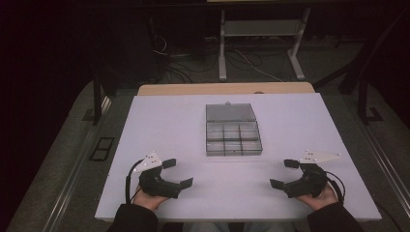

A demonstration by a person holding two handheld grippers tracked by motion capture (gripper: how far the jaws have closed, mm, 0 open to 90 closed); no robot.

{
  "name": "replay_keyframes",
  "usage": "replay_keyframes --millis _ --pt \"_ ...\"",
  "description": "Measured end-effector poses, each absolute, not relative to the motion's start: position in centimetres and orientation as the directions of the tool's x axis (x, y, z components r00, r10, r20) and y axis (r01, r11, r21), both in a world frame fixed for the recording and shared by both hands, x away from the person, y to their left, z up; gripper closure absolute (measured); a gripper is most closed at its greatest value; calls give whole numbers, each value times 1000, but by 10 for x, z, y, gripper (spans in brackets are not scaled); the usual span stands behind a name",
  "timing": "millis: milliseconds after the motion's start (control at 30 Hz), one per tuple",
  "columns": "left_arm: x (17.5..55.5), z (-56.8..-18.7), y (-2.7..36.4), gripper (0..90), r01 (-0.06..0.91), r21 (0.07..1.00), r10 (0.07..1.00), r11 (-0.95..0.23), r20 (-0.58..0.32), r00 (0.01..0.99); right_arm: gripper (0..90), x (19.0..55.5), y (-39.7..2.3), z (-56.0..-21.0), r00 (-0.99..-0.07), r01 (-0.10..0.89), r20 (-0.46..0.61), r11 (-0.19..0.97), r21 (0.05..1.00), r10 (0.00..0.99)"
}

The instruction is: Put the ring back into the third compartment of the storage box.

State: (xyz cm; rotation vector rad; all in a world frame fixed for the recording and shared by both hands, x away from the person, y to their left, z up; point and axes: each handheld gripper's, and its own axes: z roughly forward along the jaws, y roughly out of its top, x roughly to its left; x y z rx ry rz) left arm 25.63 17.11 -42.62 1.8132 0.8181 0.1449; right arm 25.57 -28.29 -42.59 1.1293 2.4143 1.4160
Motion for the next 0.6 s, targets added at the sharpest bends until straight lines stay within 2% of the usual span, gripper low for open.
replay_keyframes --millis 600 --pt "256 -426 171 0 458 871 590 -176 -279 757 0 256 -282 -425 -722 542 243 311 781 648"
